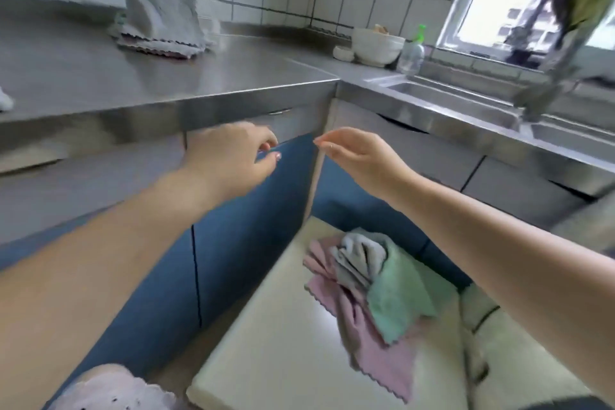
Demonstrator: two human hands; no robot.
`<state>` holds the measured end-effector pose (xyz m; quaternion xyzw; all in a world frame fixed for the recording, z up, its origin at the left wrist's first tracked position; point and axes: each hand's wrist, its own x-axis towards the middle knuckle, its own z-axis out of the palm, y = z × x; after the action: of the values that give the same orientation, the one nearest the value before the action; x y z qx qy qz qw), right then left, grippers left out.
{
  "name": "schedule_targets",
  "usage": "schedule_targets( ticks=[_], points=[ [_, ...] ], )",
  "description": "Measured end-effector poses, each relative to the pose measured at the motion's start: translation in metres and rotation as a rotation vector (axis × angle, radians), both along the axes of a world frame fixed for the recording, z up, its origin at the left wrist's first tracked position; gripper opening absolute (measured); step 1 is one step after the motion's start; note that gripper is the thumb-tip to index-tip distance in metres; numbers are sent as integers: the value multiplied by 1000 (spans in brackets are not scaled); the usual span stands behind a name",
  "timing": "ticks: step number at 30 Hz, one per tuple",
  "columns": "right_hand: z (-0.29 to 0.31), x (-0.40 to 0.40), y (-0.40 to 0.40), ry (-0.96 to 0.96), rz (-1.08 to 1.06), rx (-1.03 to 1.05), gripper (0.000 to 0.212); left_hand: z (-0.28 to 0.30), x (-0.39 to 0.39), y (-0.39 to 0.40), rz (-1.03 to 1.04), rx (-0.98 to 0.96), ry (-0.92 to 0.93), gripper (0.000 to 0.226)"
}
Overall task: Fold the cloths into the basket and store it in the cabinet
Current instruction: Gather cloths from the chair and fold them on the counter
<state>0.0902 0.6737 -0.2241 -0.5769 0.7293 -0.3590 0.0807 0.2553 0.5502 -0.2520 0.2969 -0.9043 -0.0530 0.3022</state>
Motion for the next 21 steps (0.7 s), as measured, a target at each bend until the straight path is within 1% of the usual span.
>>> schedule_targets(
  ticks=[3, 6, 10, 12, 13, 15, 17, 19, 21],
  points=[
    [-27, -43, 36, -26, -118, 113, 25, -31, -46, 18, -105, 59, -51, 29],
    [-60, -79, 63, -83, -283, 181, 24, -62, -83, 35, -159, 104, -125, 27],
    [-123, -109, 91, -202, -496, 285, 20, -106, -120, 54, -218, 220, -245, 29],
    [-158, -115, 100, -260, -519, 414, 15, -129, -133, 64, -238, 254, -300, 27],
    [-174, -114, 104, -257, -501, 499, 15, -140, -138, 71, -251, 261, -323, 27],
    [-203, -109, 111, -168, -476, 643, 21, -161, -147, 84, -281, 253, -373, 26],
    [-228, -100, 116, -60, -507, 661, 31, -181, -152, 94, -294, 265, -403, 23],
    [-248, -92, 117, 31, -531, 651, 40, -199, -155, 97, -300, 385, -397, 24],
    [-266, -89, 116, 76, -553, 614, 43, -211, -158, 96, -298, 577, -361, 26]
  ],
)
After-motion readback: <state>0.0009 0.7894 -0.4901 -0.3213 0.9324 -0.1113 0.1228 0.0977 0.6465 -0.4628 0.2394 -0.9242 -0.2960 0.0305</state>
